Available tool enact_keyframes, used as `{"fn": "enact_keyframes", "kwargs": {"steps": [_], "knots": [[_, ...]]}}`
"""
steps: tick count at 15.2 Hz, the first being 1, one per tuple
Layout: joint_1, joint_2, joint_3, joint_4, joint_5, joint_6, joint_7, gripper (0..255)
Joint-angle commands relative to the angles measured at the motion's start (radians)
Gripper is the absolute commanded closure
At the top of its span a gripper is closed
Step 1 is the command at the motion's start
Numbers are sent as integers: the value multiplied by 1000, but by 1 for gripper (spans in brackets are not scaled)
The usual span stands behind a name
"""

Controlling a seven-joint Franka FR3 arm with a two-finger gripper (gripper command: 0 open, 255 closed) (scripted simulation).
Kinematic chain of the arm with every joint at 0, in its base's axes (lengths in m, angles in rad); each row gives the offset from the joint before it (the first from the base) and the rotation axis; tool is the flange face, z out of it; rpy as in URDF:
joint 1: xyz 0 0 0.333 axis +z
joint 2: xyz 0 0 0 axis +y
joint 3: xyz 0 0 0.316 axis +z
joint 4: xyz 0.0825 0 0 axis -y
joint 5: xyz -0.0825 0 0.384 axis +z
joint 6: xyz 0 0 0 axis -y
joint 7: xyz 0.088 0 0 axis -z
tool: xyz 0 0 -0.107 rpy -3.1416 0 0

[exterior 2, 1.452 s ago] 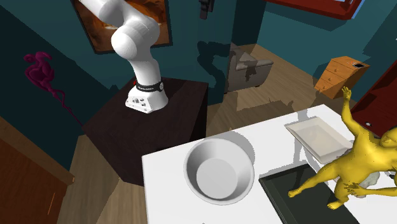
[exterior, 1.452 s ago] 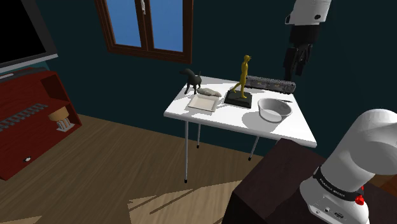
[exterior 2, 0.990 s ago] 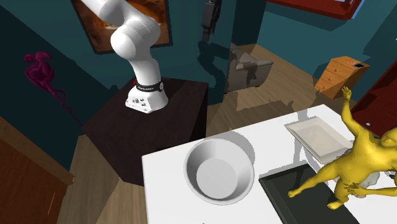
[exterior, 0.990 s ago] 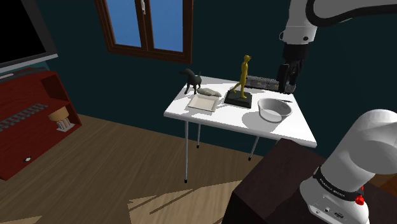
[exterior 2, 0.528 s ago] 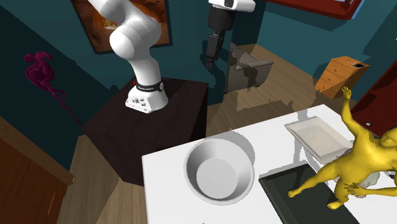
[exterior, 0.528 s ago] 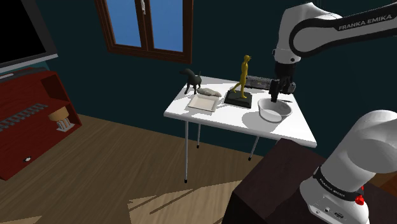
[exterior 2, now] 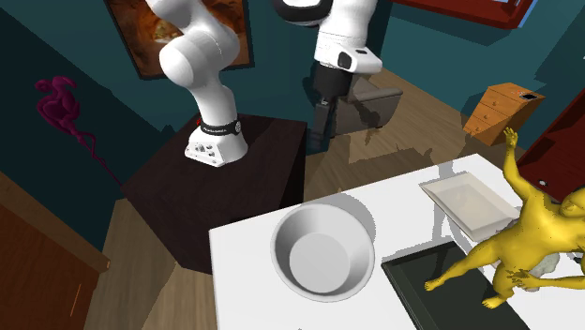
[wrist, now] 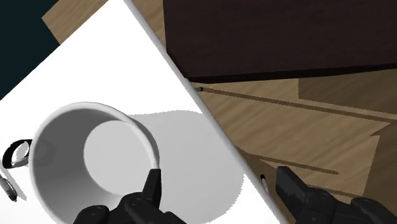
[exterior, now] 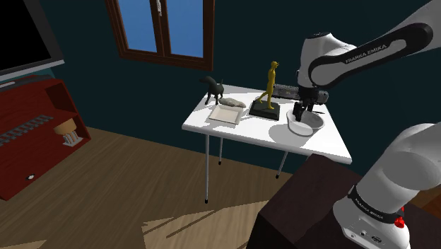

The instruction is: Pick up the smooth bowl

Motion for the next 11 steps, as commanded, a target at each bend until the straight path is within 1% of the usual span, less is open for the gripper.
{"fn": "enact_keyframes", "kwargs": {"steps": [1, 4, 8, 10, 11], "knots": [[-24, 66, -12, -3, -47, 85, 13, 0], [-62, 177, -30, 13, -121, 200, 42, 0], [-111, 334, -52, 60, -231, 337, 99, 0], [-132, 414, -66, 94, -290, 397, 134, 0], [-135, 428, -69, 101, -301, 407, 141, 0]]}}
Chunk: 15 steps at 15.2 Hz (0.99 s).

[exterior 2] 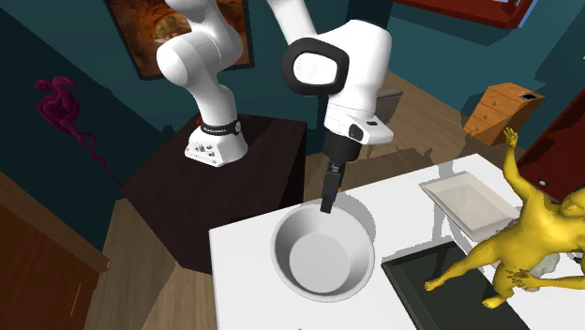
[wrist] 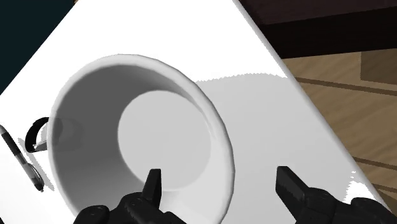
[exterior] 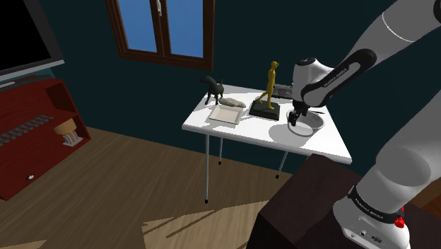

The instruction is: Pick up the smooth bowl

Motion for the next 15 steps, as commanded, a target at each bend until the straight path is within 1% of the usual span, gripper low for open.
{"fn": "enact_keyframes", "kwargs": {"steps": [1, 7, 9, 10, 15], "knots": [[-9, 40, -7, 6, -35, 39, 26, 0], [-14, 137, -17, 12, -101, 124, 101, 0], [-14, 137, -18, 12, -101, 125, 101, 0], [-14, 138, -18, 14, -99, 124, 98, 255], [-15, 136, -19, 11, -101, 124, 99, 255]]}}
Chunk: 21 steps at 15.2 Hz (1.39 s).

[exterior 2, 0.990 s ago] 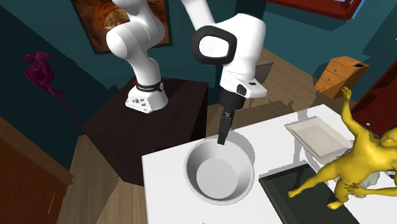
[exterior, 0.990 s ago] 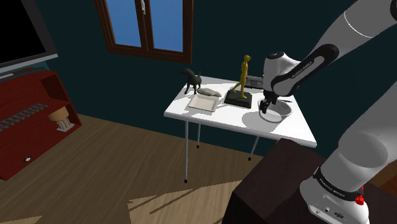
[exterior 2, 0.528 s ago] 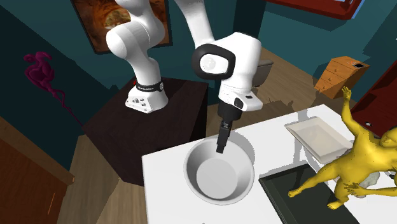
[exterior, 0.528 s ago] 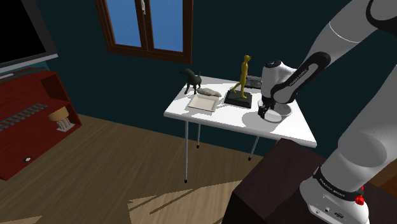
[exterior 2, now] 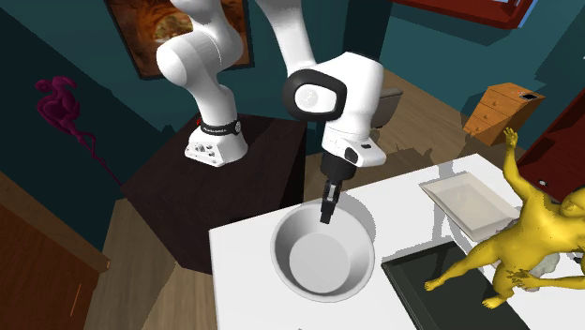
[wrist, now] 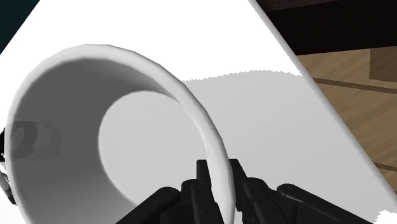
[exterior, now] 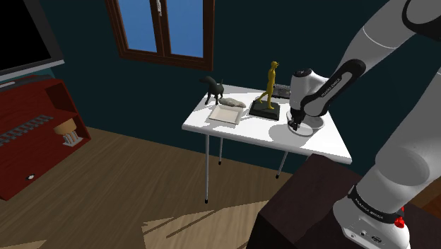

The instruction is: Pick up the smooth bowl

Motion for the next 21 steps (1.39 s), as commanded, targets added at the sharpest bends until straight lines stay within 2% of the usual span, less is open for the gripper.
{"fn": "enact_keyframes", "kwargs": {"steps": [1, 4, 15, 21], "knots": [[-1, 1, -1, 0, 0, 0, 0, 255], [0, 2, 0, 0, 0, 0, 2, 255], [10, -157, 16, -2, 104, -146, -116, 255], [17, -210, 19, 6, 135, -204, -153, 255]]}}
